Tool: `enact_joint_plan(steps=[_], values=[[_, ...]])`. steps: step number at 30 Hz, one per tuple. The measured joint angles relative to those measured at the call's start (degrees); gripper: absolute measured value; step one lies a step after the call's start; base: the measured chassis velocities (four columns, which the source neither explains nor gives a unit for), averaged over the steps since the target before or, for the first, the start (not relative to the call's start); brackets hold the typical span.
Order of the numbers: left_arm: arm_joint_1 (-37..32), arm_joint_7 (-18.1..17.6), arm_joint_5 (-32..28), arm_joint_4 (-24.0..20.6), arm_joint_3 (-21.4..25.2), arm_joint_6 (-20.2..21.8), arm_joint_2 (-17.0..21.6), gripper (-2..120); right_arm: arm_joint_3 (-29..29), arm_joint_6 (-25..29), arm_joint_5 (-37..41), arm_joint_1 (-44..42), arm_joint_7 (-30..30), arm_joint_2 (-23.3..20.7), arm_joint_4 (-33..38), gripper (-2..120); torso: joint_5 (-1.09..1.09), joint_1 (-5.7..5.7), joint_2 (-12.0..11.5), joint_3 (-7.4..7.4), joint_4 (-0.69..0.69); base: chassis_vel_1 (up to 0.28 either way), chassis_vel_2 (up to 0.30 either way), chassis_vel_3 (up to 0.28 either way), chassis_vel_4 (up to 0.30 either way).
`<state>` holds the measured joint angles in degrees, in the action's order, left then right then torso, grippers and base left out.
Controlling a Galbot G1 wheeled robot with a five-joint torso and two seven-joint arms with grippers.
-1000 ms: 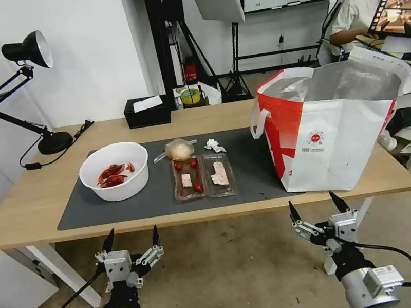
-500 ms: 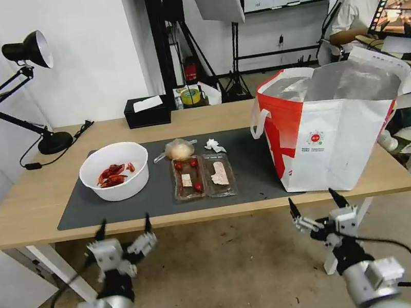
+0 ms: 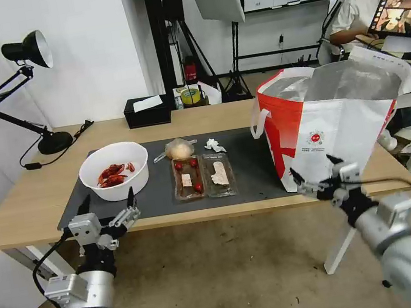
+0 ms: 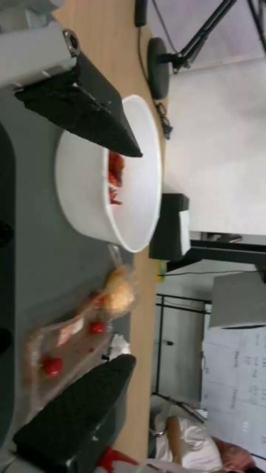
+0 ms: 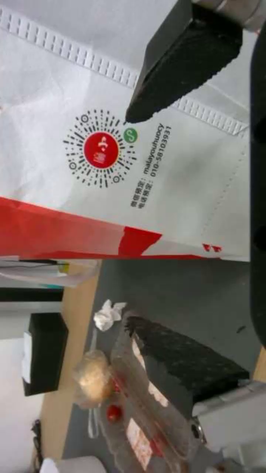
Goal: Pick up the trash from the table and place it into the takeout bag.
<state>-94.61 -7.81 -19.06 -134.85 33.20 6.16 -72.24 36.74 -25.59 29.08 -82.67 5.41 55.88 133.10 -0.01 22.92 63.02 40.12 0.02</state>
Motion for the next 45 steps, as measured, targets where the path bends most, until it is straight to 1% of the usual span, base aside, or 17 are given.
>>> enact_joint_plan(steps=[1,7,8,9,10,11,12,16,33,45], values=[[-0.47,0.27,0.17,0.12,0.05,-0.19,-0.03,100,0.02,-0.18,0.20,0.12,0.04,-0.16,0.01,100,0.01,0.00,0.00,0.00,-0.02,0.000,0.000,0.000,0.000],[-0.57,0.39,0.44,0.22,0.08,-0.43,-0.19,100,0.00,-0.19,0.55,0.15,-0.02,-0.25,-0.02,100,0.02,0.00,0.00,-0.01,-0.03,0.000,0.000,0.000,0.000],[-0.59,0.40,0.60,0.30,0.10,-0.46,-0.20,100,-0.33,0.36,1.80,0.42,-0.70,-0.67,-0.59,100,0.00,0.00,0.00,-0.01,-0.03,0.000,0.000,0.000,0.000],[-0.71,0.42,0.73,0.37,0.19,-0.49,-0.20,100,-1.47,2.79,4.91,0.77,-3.05,-1.36,-2.60,100,-0.01,-0.01,0.01,-0.01,-0.03,0.000,0.000,0.000,0.000],[-0.71,0.42,0.73,0.37,0.19,-0.49,-0.20,100,-1.47,2.79,4.91,0.77,-3.05,-1.36,-2.60,100,-0.01,-0.01,0.01,-0.01,-0.03,0.000,0.000,0.000,0.000],[-0.84,0.42,0.85,0.43,0.30,-0.51,-0.21,100,-2.48,4.71,7.27,0.93,-4.93,-1.75,-4.18,100,0.02,-0.01,0.01,0.00,-0.01,0.000,0.000,0.000,0.000],[-0.90,0.42,0.91,0.54,0.36,-0.55,-0.22,100,-3.11,5.82,7.99,0.81,-5.82,-1.57,-5.16,100,0.02,-0.01,0.00,-0.01,0.00,0.000,0.000,0.000,0.000],[-0.95,0.43,1.13,0.94,0.40,-0.85,-0.38,100,-3.99,6.79,7.61,0.32,-6.59,-0.82,-6.18,100,0.01,-0.01,0.00,-0.01,-0.03,0.000,0.000,0.000,0.000],[-1.85,0.89,1.75,1.50,0.19,-2.25,-1.42,100,-4.91,7.44,4.73,-0.32,-6.81,0.57,-6.56,100,0.00,-0.01,0.01,-0.01,-0.02,0.000,0.000,0.000,0.000],[-2.23,0.60,2.35,1.47,0.18,-2.71,-1.95,100,-4.91,7.86,4.01,-0.66,-6.88,0.75,-6.50,100,0.00,-0.01,0.01,-0.01,-0.02,0.000,0.000,0.000,0.000]])
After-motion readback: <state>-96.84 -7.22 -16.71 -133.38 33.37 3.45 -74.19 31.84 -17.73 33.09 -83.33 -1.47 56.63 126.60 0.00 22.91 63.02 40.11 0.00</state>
